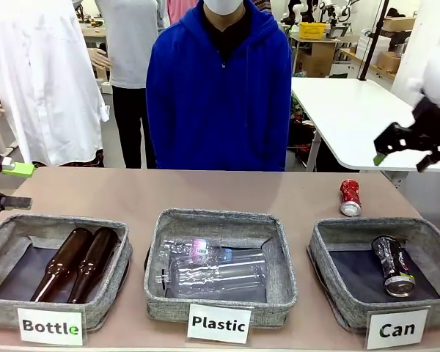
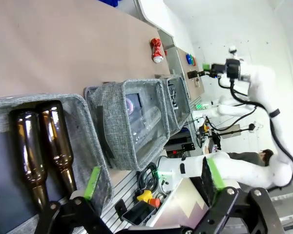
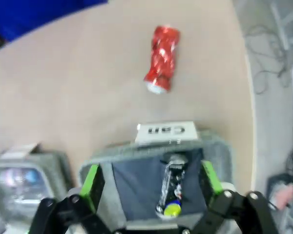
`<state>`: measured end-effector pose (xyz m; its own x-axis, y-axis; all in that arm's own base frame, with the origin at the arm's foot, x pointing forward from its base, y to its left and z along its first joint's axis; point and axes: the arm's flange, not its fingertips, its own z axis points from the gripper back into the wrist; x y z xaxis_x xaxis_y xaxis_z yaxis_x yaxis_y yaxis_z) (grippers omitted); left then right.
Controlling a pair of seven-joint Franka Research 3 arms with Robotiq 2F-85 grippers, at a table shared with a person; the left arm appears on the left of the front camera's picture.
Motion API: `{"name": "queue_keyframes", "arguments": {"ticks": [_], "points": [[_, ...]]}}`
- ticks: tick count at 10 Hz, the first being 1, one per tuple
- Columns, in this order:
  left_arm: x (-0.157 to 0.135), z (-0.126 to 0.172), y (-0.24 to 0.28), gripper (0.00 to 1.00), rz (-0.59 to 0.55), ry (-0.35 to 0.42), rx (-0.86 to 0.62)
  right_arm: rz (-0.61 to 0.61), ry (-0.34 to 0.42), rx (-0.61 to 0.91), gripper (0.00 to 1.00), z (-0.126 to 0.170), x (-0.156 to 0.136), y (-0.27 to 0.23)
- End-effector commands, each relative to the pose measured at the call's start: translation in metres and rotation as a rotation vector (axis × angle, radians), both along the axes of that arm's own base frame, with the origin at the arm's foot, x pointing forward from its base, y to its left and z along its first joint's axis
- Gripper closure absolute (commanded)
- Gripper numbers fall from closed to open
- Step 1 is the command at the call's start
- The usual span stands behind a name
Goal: Sort the can waste into the basket.
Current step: Pick up the can waste from the table and place it in the right Fabric basket.
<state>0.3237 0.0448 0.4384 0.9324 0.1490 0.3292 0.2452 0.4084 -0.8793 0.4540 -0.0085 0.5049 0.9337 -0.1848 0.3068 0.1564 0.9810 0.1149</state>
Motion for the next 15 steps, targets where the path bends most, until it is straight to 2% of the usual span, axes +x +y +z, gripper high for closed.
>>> {"name": "queue_keyframes", "arguments": {"ticks": [1,3,5,7,8,9,11,12,13,15], "points": [[-0.001,-0.002,0.001,0.00,0.001,-0.022,-0.008,0.027,0.077,-0.025,0.00,-0.012,0.060,0.012],[-0.001,-0.002,0.001,0.00,0.001,-0.022,-0.008,0.139,0.143,-0.029,0.00,-0.043,0.107,0.010],[-0.001,-0.002,0.001,0.00,0.001,-0.022,-0.008,0.131,0.149,-0.065,0.00,-0.070,0.142,0.000],[-0.001,-0.002,0.001,0.00,0.001,-0.022,-0.008,0.169,0.206,-0.038,0.00,-0.094,0.162,-0.001],[-0.001,-0.002,0.001,0.00,0.001,-0.022,-0.008,0.158,0.209,-0.040,0.00,-0.097,0.164,-0.001],[-0.001,-0.002,0.001,0.00,0.001,-0.022,-0.008,0.089,0.209,-0.048,0.00,-0.100,0.166,-0.001],[-0.001,-0.002,0.001,0.00,0.001,-0.022,-0.008,-0.136,0.256,0.008,0.00,-0.096,0.164,0.002],[-0.001,-0.002,0.001,0.00,0.001,-0.022,-0.008,-0.254,0.304,0.077,0.00,-0.096,0.165,-0.001],[-0.001,-0.002,0.001,0.00,0.001,-0.022,-0.008,-0.310,0.320,0.104,0.00,-0.098,0.167,-0.003],[-0.001,-0.002,0.001,0.00,0.001,-0.022,-0.008,-0.328,0.314,0.085,0.00,-0.105,0.170,-0.003]]}}
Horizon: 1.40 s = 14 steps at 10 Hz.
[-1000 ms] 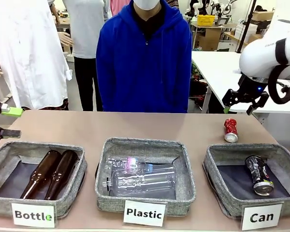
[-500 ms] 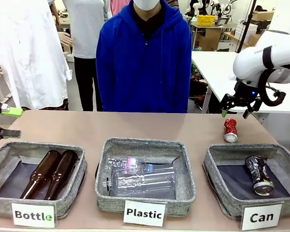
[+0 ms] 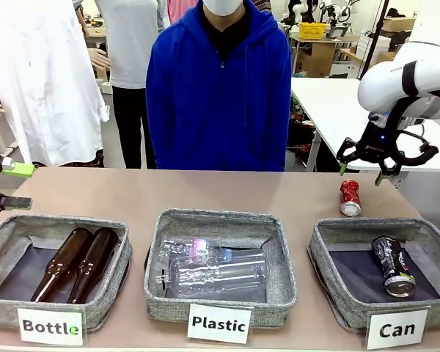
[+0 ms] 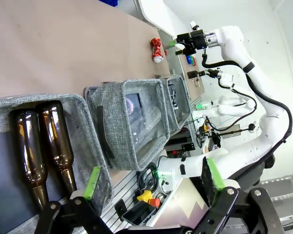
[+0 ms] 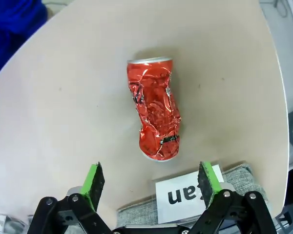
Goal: Sort the can waste into the basket.
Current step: Pick up the can waste from the table and place it in the right Fabric basket.
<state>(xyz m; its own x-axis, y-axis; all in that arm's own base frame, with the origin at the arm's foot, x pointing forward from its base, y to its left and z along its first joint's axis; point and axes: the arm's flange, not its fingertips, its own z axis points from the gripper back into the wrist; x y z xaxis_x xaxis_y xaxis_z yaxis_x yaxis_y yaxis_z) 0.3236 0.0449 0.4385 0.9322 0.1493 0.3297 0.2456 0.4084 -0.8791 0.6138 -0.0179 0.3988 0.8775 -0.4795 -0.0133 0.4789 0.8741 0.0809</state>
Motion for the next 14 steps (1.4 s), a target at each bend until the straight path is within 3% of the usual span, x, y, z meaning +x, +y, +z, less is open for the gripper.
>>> {"name": "queue_keyframes", "arguments": {"ticks": [1,6,11,14], "points": [[-0.001,-0.002,0.001,0.00,0.000,-0.022,-0.008,-0.026,-0.023,0.010,0.00,-0.004,0.013,0.006],[-0.001,-0.002,0.001,0.00,0.000,-0.022,-0.008,-0.041,0.038,-0.049,0.00,-0.056,0.034,0.010],[-0.001,-0.002,0.001,0.00,0.000,-0.022,-0.008,-0.081,0.036,-0.122,0.00,-0.066,0.039,0.007],[-0.001,-0.002,0.001,0.00,0.000,-0.022,-0.008,-0.076,0.044,-0.119,0.85,-0.074,0.041,0.006]]}}
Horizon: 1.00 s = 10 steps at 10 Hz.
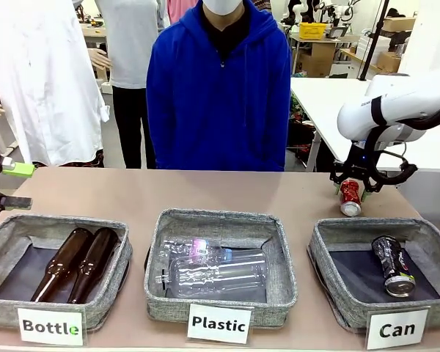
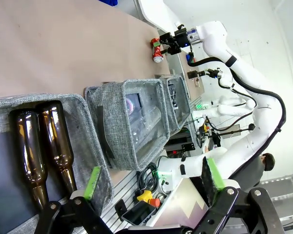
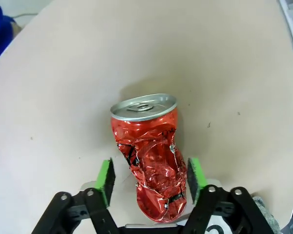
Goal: Sort the can waste into the basket.
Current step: Pick up the can waste from the table and place it in the right Fabric basket.
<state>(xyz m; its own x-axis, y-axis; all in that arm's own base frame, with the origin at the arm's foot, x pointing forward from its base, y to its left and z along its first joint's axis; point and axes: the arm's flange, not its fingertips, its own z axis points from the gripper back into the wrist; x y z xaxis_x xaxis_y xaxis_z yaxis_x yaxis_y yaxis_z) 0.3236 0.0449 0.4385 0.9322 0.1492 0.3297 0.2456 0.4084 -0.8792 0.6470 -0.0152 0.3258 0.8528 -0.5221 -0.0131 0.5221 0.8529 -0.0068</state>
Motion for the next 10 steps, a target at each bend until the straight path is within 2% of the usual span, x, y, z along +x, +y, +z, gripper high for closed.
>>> {"name": "queue_keyframes", "arguments": {"ticks": [1,3,4,5,8,10], "points": [[-0.001,-0.002,0.001,0.00,0.000,-0.022,-0.008,-0.024,0.004,-0.044,1.00,-0.008,0.011,0.005],[-0.001,-0.002,0.001,0.00,0.000,-0.022,-0.008,-0.018,0.017,-0.037,1.00,-0.013,0.010,0.005],[-0.001,-0.002,0.001,0.00,0.000,-0.022,-0.008,-0.022,0.016,-0.034,0.92,-0.012,0.011,0.004],[-0.001,-0.002,0.001,0.00,0.000,-0.022,-0.008,-0.021,0.019,-0.029,1.00,-0.012,0.010,0.004],[-0.001,-0.002,0.001,0.00,0.000,-0.022,-0.008,-0.011,0.026,-0.026,1.00,-0.012,0.008,0.005],[-0.001,-0.002,0.001,0.00,0.000,-0.022,-0.008,0.010,0.004,-0.026,1.00,0.005,-0.002,0.002]]}}
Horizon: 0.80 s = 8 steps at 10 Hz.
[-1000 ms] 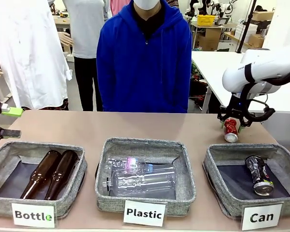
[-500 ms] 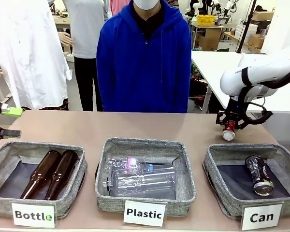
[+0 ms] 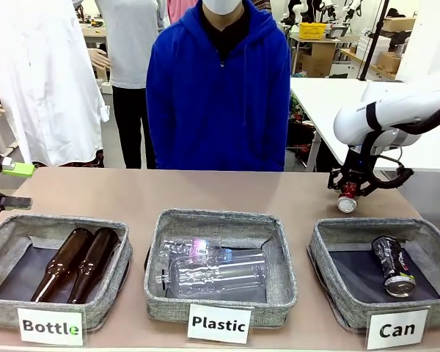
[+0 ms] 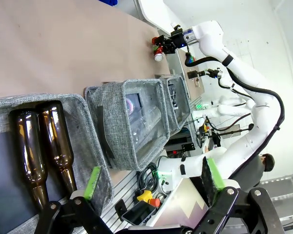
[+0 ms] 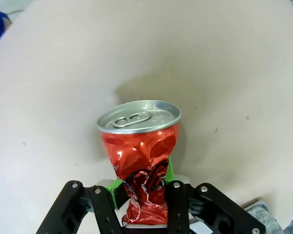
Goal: Sort the can waste into the basket.
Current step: Pick up the can waste from the table and place it in the right Fabric basket.
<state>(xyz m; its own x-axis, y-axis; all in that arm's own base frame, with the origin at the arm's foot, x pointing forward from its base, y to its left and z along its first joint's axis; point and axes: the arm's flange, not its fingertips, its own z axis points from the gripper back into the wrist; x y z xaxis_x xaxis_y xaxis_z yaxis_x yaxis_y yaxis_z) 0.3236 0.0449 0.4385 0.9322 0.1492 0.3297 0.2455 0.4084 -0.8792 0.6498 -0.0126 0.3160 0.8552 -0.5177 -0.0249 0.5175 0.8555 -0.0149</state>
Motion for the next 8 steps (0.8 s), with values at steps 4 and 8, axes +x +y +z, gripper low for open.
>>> {"name": "queue_keyframes", "arguments": {"ticks": [4,8], "points": [[-0.001,-0.002,0.001,0.00,0.000,-0.022,-0.007,0.265,-0.093,0.126,1.00,0.112,-0.069,-0.018],[-0.001,-0.002,0.001,0.00,0.000,-0.022,-0.007,0.881,-0.042,0.171,0.96,0.158,-0.179,-0.021]]}}
